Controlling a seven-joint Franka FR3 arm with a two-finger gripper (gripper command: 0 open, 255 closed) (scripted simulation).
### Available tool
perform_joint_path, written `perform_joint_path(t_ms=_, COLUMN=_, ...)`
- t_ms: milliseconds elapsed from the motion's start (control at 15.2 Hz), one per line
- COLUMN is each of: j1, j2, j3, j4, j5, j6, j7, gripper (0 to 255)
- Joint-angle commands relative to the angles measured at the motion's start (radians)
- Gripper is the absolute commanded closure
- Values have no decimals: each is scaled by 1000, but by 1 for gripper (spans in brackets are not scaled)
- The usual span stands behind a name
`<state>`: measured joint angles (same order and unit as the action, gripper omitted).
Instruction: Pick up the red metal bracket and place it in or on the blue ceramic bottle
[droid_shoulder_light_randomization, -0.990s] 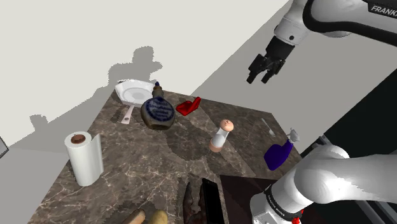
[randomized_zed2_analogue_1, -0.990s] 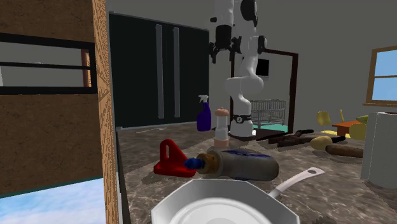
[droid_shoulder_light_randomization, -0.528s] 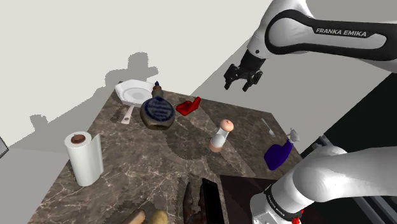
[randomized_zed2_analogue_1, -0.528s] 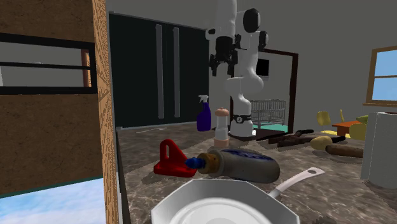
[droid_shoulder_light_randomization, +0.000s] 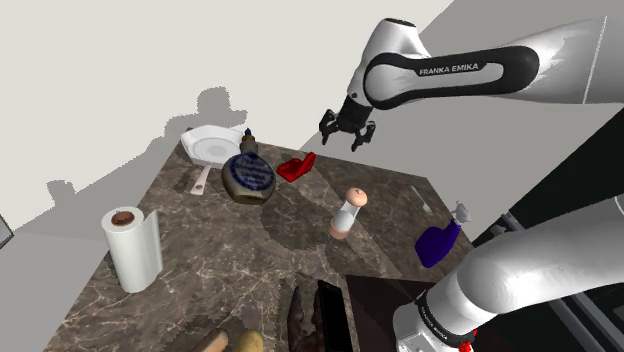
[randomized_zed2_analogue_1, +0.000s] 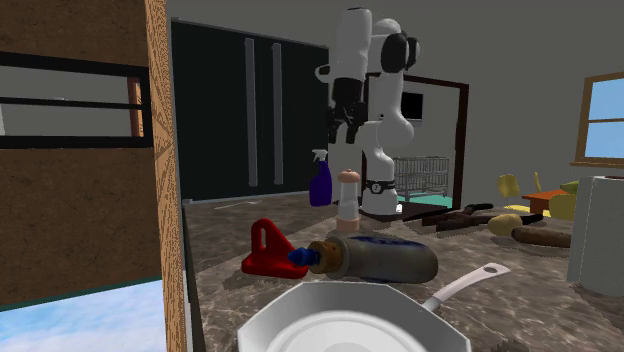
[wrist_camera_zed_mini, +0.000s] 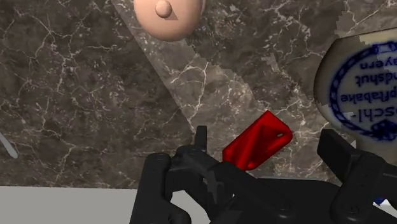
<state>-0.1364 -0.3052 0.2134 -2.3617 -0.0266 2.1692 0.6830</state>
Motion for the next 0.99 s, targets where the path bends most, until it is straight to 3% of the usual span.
perform_joint_path(t_ms=0, j1=-20, j2=69, j3=21, j4=17, j5=-28, j6=54, j7=91, gripper=0)
perform_joint_path(t_ms=462, j1=-62, j2=347, j3=49, j4=154, j5=-184, j6=177, j7=418, gripper=0)
perform_joint_path(t_ms=924, j1=-39, j2=616, j3=-14, j4=351, j5=-324, j6=224, j7=705, gripper=0)
